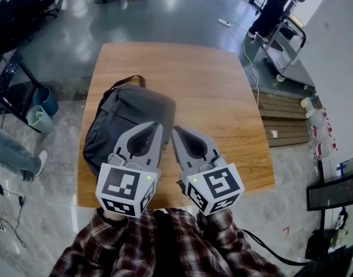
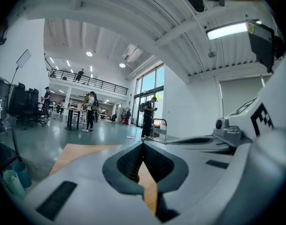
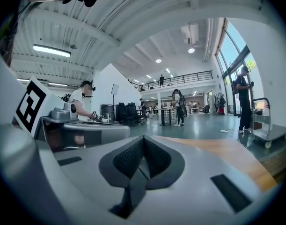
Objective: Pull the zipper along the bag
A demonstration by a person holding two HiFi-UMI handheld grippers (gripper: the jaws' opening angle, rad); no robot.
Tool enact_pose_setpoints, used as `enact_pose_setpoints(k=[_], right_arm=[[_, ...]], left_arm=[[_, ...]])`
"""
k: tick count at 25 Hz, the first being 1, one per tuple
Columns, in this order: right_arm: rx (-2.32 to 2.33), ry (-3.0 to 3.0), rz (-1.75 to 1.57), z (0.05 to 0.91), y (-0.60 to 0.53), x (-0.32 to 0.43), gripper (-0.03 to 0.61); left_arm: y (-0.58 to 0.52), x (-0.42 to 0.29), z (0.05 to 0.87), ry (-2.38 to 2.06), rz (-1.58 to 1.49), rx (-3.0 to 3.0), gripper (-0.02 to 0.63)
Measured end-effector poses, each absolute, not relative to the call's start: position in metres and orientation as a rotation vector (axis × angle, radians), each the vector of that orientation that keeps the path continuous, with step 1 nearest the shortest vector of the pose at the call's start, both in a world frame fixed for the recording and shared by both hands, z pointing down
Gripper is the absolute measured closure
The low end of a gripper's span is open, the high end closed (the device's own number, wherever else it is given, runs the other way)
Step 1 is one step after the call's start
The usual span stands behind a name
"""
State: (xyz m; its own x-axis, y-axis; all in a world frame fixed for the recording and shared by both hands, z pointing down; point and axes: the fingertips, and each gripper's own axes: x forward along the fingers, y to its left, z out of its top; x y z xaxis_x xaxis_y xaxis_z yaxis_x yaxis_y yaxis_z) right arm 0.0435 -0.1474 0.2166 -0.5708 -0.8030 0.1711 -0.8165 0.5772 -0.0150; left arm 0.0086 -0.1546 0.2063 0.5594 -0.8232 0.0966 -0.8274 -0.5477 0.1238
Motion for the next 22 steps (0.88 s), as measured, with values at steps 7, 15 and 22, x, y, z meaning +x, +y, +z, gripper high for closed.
enact_pose_setpoints(k=[7, 15, 22], right_arm=[[1.368, -2.662, 0.139, 0.2151, -0.1497, 0.0425, 0.568], [1.349, -2.661, 0.149, 0.2196, -0.1519, 0.0361, 0.568], [1.334, -2.663, 0.138, 0.2139, -0.1557, 0.0388, 0.568]], left_arm=[[-0.1574, 0.0071, 0.2075, -1.409, 0.043, 2.63, 0.604], [-0.1583, 0.0015, 0.2098, -1.418, 0.053, 2.62, 0.604], [-0.1606, 0.0075, 0.2051, -1.428, 0.059, 2.618, 0.603]])
